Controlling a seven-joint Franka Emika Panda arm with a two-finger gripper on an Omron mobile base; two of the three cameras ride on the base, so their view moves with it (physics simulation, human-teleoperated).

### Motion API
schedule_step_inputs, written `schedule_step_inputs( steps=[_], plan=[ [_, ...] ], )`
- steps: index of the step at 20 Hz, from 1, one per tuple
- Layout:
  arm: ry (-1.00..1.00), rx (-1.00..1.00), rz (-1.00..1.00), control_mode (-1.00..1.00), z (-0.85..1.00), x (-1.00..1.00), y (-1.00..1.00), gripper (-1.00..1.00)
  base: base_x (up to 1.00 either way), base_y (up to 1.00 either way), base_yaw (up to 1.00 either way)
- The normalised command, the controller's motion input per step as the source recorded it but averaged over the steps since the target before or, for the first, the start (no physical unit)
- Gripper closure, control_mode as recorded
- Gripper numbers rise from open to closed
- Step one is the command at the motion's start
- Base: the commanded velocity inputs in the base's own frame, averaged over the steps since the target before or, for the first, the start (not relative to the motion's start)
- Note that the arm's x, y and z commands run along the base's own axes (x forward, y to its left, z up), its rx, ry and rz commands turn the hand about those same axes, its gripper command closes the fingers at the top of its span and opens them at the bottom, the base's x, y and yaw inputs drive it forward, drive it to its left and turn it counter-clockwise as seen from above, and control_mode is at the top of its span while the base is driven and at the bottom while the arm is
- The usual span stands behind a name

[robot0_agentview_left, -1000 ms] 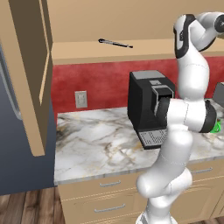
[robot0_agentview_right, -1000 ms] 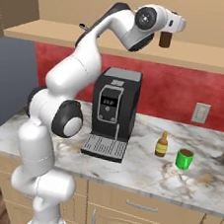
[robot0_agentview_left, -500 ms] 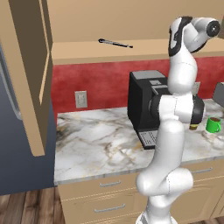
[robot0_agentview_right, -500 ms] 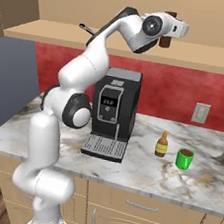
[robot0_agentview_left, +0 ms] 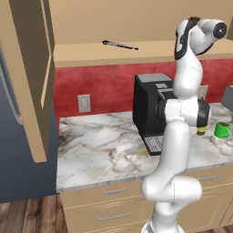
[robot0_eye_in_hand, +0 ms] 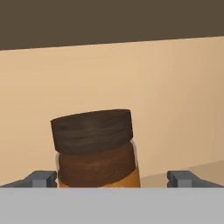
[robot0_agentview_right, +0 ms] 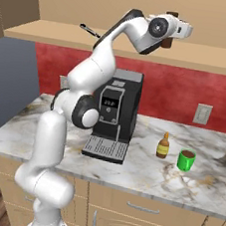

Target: Pick the cinnamon and honey bottle from the cabinet and place them next to the mug.

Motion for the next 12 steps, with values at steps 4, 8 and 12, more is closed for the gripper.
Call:
schedule_step_inputs(
  steps=[4,8,12],
  plan=[
    [0.0,0.0,0.0,-1.0,-0.02,0.3,0.0,-1.0,0.0,0.0,0.0],
    [0.0,0.0,0.0,-1.0,0.0,0.0,0.0,-1.0,0.0,0.0,0.0],
    [0.0,0.0,0.0,-1.0,0.0,0.0,0.0,-1.0,0.0,0.0,0.0]
  ],
)
